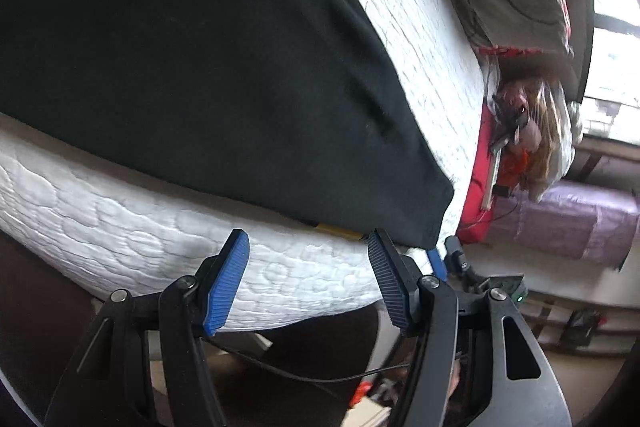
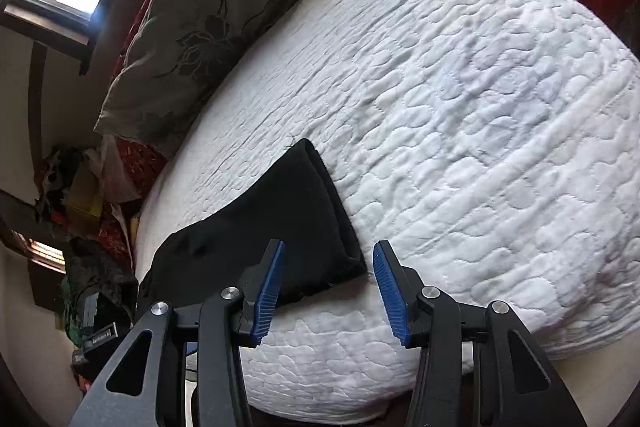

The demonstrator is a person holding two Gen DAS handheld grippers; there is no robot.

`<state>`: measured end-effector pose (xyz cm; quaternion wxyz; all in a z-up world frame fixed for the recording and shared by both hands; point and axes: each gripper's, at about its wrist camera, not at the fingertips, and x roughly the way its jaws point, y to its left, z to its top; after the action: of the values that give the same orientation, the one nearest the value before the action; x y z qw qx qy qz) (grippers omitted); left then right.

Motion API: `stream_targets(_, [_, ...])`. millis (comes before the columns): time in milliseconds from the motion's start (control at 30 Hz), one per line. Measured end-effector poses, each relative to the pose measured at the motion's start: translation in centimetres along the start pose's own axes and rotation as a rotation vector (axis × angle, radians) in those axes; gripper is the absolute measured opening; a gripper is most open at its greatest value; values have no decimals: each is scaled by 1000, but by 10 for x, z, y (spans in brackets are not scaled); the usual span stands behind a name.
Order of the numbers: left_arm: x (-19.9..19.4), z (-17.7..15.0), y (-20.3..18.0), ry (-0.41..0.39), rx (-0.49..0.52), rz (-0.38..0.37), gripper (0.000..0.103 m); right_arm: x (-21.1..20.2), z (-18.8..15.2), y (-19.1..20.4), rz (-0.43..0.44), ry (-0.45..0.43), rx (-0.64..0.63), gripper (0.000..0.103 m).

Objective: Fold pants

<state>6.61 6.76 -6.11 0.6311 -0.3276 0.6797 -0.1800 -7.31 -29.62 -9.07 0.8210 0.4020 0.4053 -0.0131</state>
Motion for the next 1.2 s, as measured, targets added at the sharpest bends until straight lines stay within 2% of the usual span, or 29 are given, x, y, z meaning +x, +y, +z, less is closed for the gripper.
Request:
stream_targets(100, [3, 5, -4, 2, -34, -23, 61, 8, -1, 11, -1, -1, -38, 48])
stream_targets(433, [22, 17, -9, 17, -117, -19, 58, 12, -4, 12, 8, 3, -55, 46])
stream_targets(500, [25, 17, -5, 25, -139, 9, 39, 13, -4, 13, -4, 5, -74, 44])
stream_targets(533, [27, 18, -2, 30, -153, 21, 33, 15, -5, 15, -13, 5, -83, 42])
stream_targets(600, [28, 19, 3, 31, -189, 54, 11, 17, -6, 17, -34, 5, -100, 29])
stream_targets(633, [27, 19, 5, 29, -204, 60, 8, 19, -6, 20, -55, 2, -109, 23])
stream_targets(667, [26, 19, 6, 25, -215, 61, 4, 21, -5, 20, -60, 5, -108, 12])
stream_targets(800, [12, 9, 1, -4, -199, 44, 2, 19, -2, 16, -24, 5, -57, 6])
stream_targets(933, [12, 5, 5, -31, -163, 86, 2, 2, -7, 17, 41, -8, -58, 6])
stream_targets(1067, [25, 9, 13, -30, -164, 111, 2, 18, -16, -2, -10, 42, -26, 6])
stream_targets(1133, [20, 7, 7, -40, -135, 113, 2, 20, -17, -6, 8, 35, -10, 7])
stream_targets(1200, [13, 3, 4, -51, -119, 103, 8, 16, -16, -5, 24, 33, 2, 15])
